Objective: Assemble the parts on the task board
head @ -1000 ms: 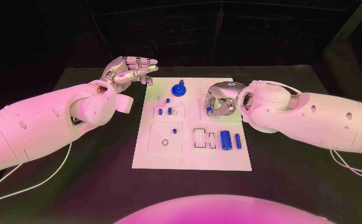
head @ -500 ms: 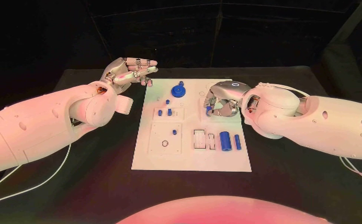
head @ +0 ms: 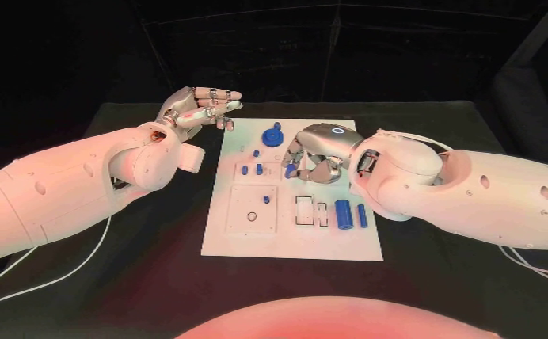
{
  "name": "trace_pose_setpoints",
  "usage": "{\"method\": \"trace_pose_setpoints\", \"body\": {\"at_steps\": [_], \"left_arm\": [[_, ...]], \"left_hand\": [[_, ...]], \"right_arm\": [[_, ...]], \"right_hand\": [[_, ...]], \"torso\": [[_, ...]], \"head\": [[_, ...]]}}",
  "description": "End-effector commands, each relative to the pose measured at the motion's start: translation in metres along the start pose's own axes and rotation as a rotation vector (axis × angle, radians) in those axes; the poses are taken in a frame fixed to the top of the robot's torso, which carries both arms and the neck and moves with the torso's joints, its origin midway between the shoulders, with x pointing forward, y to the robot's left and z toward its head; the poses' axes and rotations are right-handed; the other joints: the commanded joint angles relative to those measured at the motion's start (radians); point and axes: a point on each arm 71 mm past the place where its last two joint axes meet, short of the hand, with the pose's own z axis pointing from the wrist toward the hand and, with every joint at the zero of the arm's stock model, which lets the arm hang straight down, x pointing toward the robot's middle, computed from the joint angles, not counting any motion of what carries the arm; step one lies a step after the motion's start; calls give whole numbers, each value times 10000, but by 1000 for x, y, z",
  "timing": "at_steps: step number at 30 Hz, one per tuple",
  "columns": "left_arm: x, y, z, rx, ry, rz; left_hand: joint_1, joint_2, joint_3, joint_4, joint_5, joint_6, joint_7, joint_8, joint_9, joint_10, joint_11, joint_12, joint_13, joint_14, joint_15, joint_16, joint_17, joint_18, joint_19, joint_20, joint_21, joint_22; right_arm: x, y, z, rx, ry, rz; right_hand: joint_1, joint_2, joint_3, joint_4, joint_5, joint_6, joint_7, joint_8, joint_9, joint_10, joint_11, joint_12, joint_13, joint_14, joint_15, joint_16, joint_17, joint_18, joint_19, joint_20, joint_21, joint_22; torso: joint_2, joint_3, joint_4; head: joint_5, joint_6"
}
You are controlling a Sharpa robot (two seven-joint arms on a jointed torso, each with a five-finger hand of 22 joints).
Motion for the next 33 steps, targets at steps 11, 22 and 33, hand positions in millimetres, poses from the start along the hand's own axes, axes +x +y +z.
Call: {"method": "trace_pose_setpoints", "body": {"at_steps": [11, 22, 33], "left_arm": [[6, -1, 2, 79, 173, -96], [7, -1, 3, 75, 209, -108], [8, 0, 4, 58, 217, -110]], "left_hand": [[-63, 48, -27, 38, 25, -32, 28, 57, -13, -54, -5, 58, 16, -98, 5, -40, -20, 121, -75, 15, -61, -17], [-63, 48, -27, 38, 25, -32, 28, 57, -13, -54, -5, 58, 16, -98, 5, -40, -20, 121, -75, 15, -61, -17], [-71, 50, -32, 41, 25, -45, 33, 56, -16, -68, 0, 63, 16, -101, 8, -39, -24, 121, -75, 18, -66, -24]], "right_arm": [[26, 54, 27, -2038, 330, 671], [46, 55, 37, -2092, 1019, 745], [56, 51, 44, -1944, 1327, 561]], "right_hand": [[1, -107, 137, -72, 55, 61, 1, 0, 6, 80, -13, -103, 6, 254, -57, 42, -20, -158, 86, -6, 69, 2], [-2, -149, 221, -155, 85, 51, 14, -27, -2, 87, -1, -170, 6, 247, -49, 44, -34, -155, 69, -4, 66, -10], [-10, -148, 247, -171, 92, 55, 20, -31, -3, 96, 3, -185, 8, 251, -47, 66, -5, -159, 72, -2, 78, 10]], "torso": [[2, -12, 7], [1, 1, 26], [3, 12, 20]], "head": [[220, -121], [415, -220], [511, -233]]}}
